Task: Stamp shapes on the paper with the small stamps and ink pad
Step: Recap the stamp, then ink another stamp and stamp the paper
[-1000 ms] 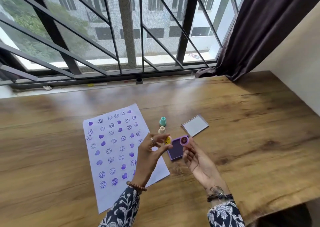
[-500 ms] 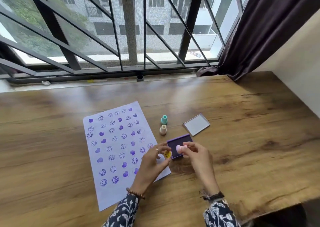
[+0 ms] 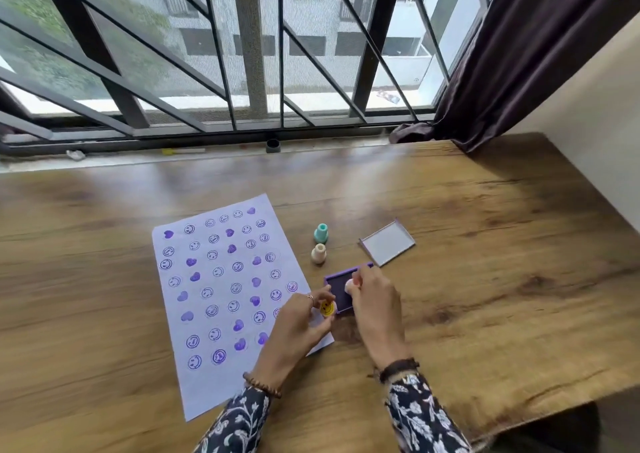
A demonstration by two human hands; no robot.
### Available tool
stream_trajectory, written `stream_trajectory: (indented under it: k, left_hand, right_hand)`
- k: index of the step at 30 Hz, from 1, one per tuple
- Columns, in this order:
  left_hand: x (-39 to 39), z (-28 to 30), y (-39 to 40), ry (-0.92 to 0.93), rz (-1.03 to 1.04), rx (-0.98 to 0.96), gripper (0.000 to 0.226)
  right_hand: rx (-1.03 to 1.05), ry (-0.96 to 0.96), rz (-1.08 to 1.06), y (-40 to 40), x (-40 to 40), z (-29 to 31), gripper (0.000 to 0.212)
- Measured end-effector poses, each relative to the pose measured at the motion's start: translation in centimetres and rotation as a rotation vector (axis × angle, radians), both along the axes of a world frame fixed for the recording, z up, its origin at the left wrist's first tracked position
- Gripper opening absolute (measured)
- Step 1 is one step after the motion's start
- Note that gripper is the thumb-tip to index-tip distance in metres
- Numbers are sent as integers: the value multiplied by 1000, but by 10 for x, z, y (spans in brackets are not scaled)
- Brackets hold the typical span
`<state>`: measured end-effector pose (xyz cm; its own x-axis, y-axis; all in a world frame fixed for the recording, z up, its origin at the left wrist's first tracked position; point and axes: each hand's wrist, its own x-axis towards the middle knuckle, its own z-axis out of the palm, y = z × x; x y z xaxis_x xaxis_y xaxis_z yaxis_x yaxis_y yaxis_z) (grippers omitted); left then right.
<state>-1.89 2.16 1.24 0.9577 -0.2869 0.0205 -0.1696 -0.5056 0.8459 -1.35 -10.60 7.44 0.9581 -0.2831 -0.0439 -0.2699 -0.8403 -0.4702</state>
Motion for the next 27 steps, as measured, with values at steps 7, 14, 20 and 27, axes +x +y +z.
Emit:
stream_trajectory:
  k: [7,14,20,27]
  left_hand:
    - [0,7,-1,1,-13,17,29]
    - [-9,20,19,-14,76,-127,33]
    - [-20,22,75,-111,170,-62,33]
    - [-33,8,128,-155,142,67,25]
  right_hand:
    - [-4,-57,44,-7,2,-17,4]
    - [788,-21,-295,-25,-12,-11,13]
    - [1508,198,-337,7,-45,-13,16]
    - [1083,119,-308,58,-59,-9,22]
